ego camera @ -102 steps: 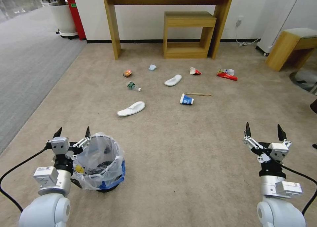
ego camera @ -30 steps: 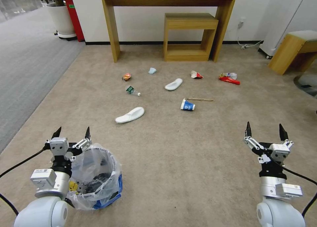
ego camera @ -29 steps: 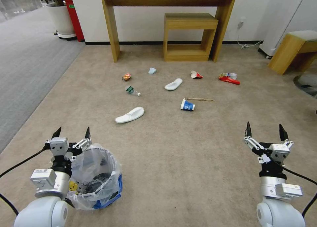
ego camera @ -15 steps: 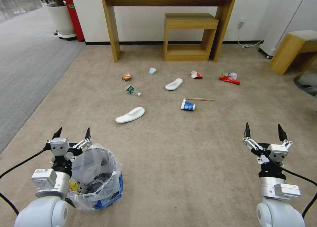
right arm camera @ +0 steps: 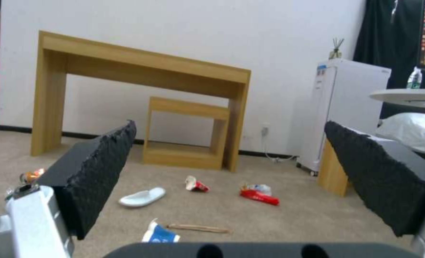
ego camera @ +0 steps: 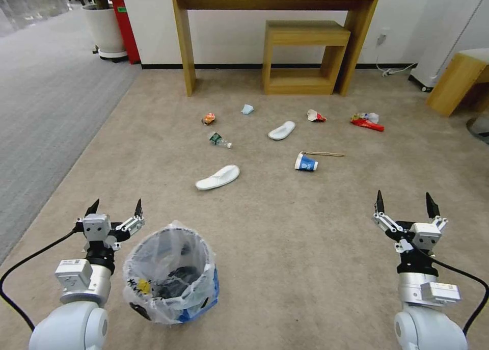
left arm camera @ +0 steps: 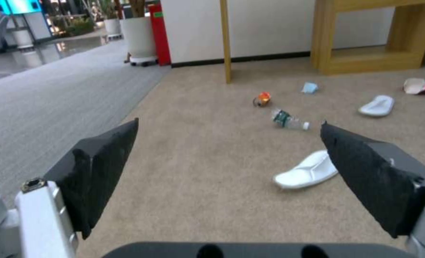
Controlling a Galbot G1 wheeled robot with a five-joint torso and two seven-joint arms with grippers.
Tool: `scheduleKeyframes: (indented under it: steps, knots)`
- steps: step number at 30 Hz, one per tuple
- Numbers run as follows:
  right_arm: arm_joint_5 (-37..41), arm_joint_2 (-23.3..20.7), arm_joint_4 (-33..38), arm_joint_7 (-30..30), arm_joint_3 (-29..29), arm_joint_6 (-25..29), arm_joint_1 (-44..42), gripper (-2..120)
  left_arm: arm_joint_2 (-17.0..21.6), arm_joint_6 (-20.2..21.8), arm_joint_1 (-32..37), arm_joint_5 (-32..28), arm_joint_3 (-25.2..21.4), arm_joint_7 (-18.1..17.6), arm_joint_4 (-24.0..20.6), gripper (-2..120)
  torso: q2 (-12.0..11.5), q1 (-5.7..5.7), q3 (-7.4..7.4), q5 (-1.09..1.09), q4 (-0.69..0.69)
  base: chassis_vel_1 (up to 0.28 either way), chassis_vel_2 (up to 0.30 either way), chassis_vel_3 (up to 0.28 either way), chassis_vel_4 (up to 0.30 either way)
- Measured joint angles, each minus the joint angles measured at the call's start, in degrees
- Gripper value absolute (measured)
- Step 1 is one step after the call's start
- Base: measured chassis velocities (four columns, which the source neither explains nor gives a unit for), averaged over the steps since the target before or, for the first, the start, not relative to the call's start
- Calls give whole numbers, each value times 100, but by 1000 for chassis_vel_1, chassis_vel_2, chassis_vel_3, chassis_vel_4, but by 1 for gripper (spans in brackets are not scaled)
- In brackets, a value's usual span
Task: Pick up the trash bin and place the garbage on the floor into it.
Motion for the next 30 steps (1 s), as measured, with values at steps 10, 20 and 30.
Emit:
scheduleKeyframes:
  steps: [10,20,30]
  knots:
    - [37,1,-72,6,-38,44,27,100,40,79,47,-169,6,-87,25,100,0,0,0,-1,-1,0,0,0,0]
    - [101,-85,-95,56,-26,50,27,100,1094,2784,77,-2526,242,-1510,-592,100,0,0,0,1,-1,0,0,0,0]
    - [101,-105,-83,71,-88,50,17,100,1575,3153,-54,-3422,522,-2206,-113,100,0,0,0,-1,0,0,0,0,0]
